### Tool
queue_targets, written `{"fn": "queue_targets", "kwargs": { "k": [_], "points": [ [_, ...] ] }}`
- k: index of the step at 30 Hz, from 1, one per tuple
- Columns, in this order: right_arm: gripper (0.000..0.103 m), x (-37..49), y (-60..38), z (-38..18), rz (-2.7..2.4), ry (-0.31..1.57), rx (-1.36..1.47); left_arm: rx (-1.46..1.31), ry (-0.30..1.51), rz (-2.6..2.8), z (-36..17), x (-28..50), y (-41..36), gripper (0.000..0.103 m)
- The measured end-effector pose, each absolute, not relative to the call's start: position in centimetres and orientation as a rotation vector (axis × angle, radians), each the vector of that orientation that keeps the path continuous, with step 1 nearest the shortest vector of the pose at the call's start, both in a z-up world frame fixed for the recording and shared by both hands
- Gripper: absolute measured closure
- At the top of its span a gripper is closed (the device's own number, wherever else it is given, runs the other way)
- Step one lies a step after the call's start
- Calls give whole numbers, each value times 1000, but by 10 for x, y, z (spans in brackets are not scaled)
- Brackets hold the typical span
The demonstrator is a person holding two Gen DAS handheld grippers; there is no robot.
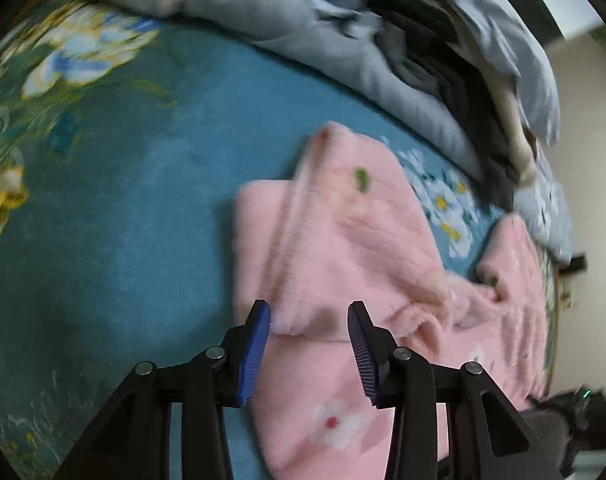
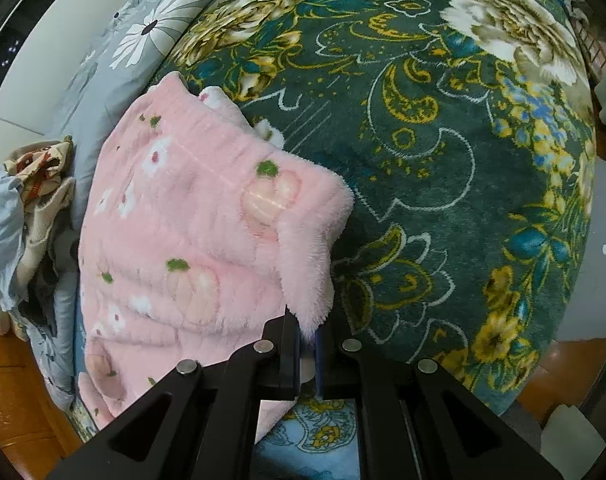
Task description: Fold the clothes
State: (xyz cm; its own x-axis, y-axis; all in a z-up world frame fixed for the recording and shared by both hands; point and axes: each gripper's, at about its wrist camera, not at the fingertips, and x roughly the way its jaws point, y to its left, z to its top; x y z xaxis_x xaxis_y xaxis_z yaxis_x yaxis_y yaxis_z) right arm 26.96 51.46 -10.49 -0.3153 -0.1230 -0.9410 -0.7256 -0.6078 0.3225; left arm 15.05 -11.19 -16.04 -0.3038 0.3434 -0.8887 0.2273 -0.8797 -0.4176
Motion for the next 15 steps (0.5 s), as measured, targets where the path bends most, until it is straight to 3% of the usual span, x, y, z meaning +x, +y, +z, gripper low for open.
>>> {"fn": "queue_targets", "kwargs": {
  "k": [1, 2, 4, 15],
  "points": [
    [98, 270, 515, -104, 1990, 1091, -1508, -1813, -702, 2370, -159, 148, -106, 75],
    [98, 270, 515, -103, 2004, 1102, -1501, -1818, -665, 2377, -158, 147, -101, 91],
    [98, 272, 514, -98, 2038, 1110, -1487, -1805, -637, 2398, -154, 146, -96, 97],
    [98, 279, 523, -66, 2209, 1127, -1410, -1582, -649, 2766, -65, 208, -180, 99]
  ]
}}
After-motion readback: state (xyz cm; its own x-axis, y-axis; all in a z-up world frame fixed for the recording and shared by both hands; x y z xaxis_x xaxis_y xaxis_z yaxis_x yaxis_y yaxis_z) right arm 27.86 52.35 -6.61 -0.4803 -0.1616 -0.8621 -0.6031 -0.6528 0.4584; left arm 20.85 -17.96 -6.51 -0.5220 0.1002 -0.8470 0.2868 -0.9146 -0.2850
